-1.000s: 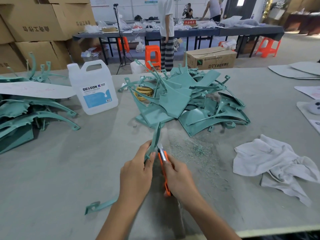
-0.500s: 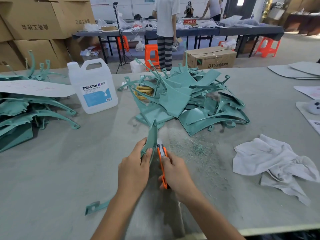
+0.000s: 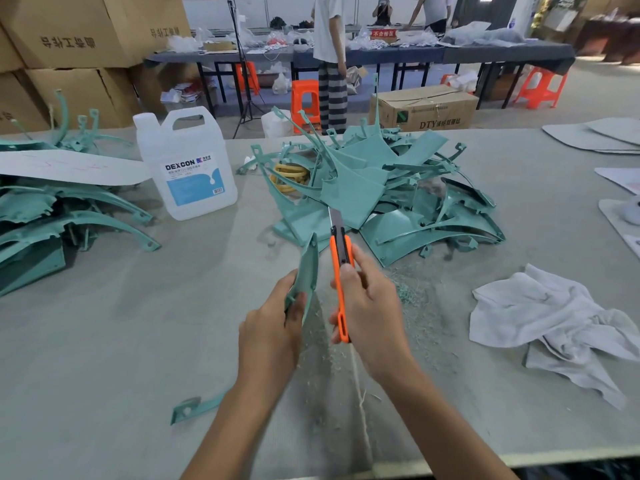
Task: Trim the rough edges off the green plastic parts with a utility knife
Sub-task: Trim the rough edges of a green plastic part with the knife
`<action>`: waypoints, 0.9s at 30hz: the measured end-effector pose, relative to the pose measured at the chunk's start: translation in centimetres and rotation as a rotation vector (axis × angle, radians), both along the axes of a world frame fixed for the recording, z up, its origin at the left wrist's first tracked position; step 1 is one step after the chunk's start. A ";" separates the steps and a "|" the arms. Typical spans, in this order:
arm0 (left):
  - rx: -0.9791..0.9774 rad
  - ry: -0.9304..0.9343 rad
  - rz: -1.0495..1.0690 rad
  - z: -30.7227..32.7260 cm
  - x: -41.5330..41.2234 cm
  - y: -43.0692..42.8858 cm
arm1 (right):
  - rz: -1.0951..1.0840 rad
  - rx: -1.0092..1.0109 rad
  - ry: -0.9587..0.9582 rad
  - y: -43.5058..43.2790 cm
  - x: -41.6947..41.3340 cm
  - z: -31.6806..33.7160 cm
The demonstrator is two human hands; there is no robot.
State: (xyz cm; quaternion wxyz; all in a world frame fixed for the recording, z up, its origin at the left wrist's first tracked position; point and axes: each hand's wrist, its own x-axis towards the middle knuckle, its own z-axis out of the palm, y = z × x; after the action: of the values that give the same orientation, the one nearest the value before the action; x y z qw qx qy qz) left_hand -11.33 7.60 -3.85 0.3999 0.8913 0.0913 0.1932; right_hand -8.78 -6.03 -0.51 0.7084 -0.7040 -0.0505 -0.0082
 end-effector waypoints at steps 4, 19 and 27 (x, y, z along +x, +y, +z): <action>0.012 -0.022 -0.009 0.0 0.0 0.1 | 0.017 -0.082 0.058 0.9 0.2 -1.2; 0.038 -0.046 0.010 -0.2 0.2 0.2 | 0.065 -0.220 0.228 0.5 0.2 -4.0; 0.008 -0.038 -0.002 0.0 0.2 0.4 | 0.045 -0.273 0.090 1.3 0.7 -2.9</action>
State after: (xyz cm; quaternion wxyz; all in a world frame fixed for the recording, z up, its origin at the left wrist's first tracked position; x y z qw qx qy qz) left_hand -11.12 8.02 -3.86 0.3983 0.8891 0.0821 0.2098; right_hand -8.09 -4.70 -3.40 0.6077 -0.7920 -0.0350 0.0463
